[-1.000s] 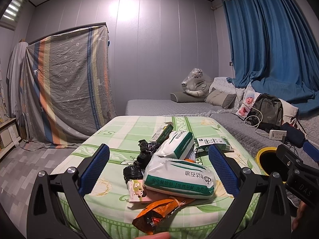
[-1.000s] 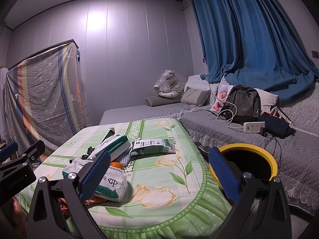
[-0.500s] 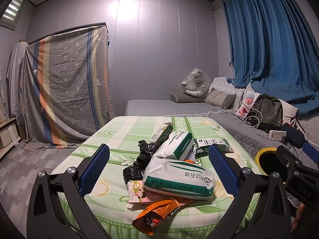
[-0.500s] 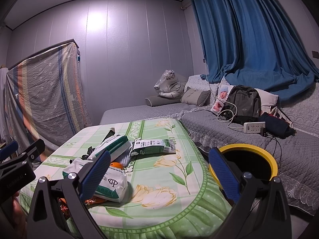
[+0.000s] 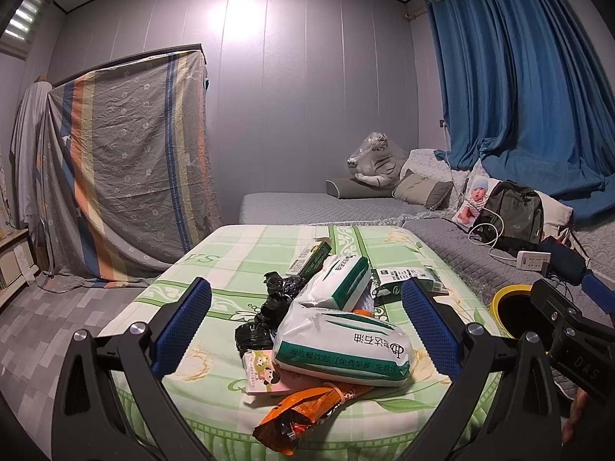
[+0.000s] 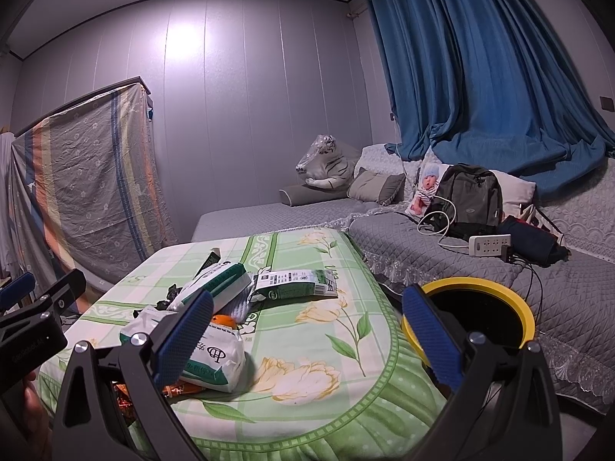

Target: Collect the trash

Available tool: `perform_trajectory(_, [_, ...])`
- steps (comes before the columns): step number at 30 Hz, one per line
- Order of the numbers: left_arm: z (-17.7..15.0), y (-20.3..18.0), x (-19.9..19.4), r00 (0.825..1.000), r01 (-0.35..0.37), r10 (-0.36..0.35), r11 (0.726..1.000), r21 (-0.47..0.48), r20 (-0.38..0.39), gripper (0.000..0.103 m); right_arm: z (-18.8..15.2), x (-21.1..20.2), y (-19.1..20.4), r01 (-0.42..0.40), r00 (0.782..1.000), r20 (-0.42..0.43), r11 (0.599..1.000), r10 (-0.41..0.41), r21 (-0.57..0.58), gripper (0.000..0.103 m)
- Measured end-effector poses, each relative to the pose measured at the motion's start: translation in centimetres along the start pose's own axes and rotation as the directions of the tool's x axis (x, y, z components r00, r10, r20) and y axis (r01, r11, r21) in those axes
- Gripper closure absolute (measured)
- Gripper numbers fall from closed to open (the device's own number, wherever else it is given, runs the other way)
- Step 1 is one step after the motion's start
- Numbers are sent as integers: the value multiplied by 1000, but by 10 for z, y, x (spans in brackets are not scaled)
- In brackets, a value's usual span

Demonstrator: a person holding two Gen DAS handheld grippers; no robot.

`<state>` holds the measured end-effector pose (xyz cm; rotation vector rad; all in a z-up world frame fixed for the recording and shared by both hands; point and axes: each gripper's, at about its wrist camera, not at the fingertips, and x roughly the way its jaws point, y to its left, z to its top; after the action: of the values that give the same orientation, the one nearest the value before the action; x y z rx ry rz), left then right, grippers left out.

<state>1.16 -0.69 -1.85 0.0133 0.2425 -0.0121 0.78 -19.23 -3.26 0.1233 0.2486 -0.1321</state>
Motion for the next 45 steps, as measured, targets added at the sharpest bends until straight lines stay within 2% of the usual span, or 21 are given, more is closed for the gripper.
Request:
perform_trajectory(12, [2,0,1,1000,7,-7,1000,-4,-7,8,0,1,0,-1,1000,-6,1000,1,3,8])
perform_trajectory(18, [4,18,7,1000,-15,14,999,-31,-9,8,3,13,-2,-18,1000,-18,1000,18,-4,8])
perform_trajectory(21, [3,36,14,1000,-20,19,999,-37,-23,8,7,24,2,-80,996,-51,995,77,-56,8])
perform_trajectory(24, [0,60,18,999,-41,41,999,-28,1,8,6,42,8,-213,971,-132,973,200,-90,8])
perform_trajectory(26, [-1,77,23,1000,-27,27,999,-20,-2,8,3,56,13,-302,941,-197,946,275,-121,8])
perform_trajectory(27, [-1,84,25,1000,-14,14,1000,-19,-14,8,-1,65,18,-368,912,-248,919,327,-142,8])
perform_trajectory(28, [-1,92,29,999,13,-14,1000,-27,-34,8,-5,73,24,-459,866,-304,873,397,-165,8])
perform_trajectory(29, [-1,100,34,997,49,-51,998,-37,-60,8,-9,79,30,-523,829,-339,830,444,-194,8])
perform_trajectory(30, [-1,105,38,994,74,-77,996,-40,-82,8,-11,82,34,-550,815,-352,806,460,-219,8])
perform_trajectory(32, [-3,113,45,983,129,-133,991,-37,-127,8,-13,93,43,-623,764,-399,740,507,-253,8])
perform_trajectory(33, [-5,117,48,973,169,-172,985,-33,-155,8,-12,103,48,-688,703,-455,685,547,-241,8])
perform_trajectory(34, [-8,119,50,961,208,-210,978,-35,-179,8,-11,109,54,-725,667,-486,643,564,-247,8])
perform_trajectory(35, [-11,124,51,937,277,-280,960,-43,-211,8,-10,114,62,-760,632,-522,590,572,-273,8])
perform_trajectory(39, [-28,129,50,863,431,-434,900,-68,-260,8,-1,132,88,-825,559,-614,448,557,-345,8])
perform_trajectory(41, [-34,129,49,850,456,-454,888,-61,-268,8,7,142,104,-852,519,-661,393,542,-347,8])
perform_trajectory(42, [-39,127,48,835,477,-473,877,-60,-283,8,7,146,111,-865,498,-684,363,533,-347,8])
perform_trajectory(44, [-46,125,48,794,527,-519,847,-65,-317,8,5,156,128,-891,453,-743,286,492,-353,8])
perform_trajectory(45, [-49,123,47,768,560,-548,826,-66,-331,8,2,160,131,-895,445,-759,269,475,-357,8])
